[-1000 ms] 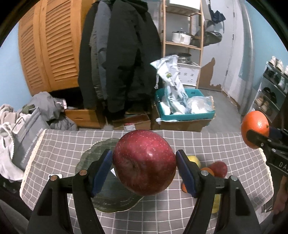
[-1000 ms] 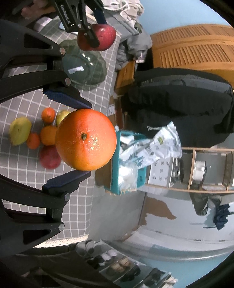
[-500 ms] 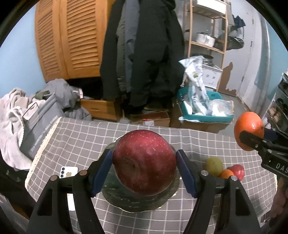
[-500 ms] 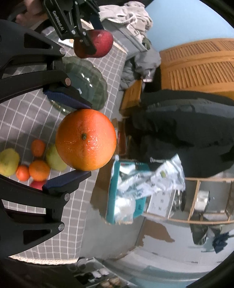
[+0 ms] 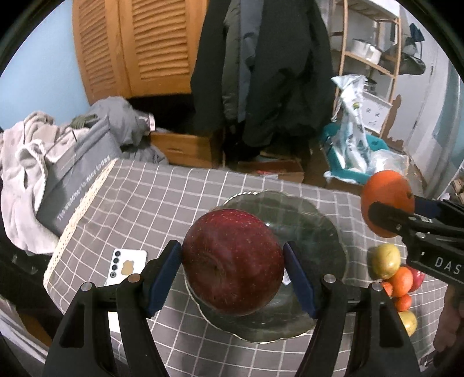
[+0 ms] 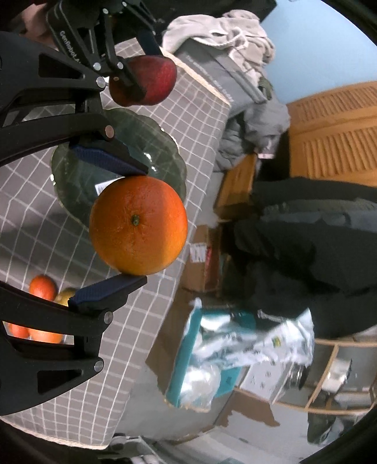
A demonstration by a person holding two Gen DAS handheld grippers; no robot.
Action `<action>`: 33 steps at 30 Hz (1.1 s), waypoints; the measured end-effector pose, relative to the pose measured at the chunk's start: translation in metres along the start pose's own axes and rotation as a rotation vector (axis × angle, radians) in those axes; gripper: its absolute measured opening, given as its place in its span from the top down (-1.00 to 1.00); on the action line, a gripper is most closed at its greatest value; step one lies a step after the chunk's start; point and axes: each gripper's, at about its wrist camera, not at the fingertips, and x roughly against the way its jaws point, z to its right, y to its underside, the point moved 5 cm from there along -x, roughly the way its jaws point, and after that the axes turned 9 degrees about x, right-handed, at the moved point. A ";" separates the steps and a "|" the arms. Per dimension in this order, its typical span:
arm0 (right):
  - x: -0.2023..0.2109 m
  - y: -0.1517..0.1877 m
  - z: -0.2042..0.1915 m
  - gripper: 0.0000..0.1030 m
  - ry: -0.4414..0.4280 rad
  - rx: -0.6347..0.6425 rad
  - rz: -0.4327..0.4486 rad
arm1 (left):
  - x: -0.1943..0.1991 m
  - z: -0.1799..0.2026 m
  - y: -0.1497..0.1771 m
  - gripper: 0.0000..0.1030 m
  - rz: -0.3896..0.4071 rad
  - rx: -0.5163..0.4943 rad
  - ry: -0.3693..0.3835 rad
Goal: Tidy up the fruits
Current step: 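Carry the red apple with the left tool and the orange with the right tool over the green plate, then lower the apple into the plate and open the left tool while the right tool releases the orange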
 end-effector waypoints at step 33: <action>-0.122 0.033 -0.033 -0.31 -0.154 0.022 -0.283 | -0.115 -0.018 0.059 -0.43 -0.317 0.051 -0.049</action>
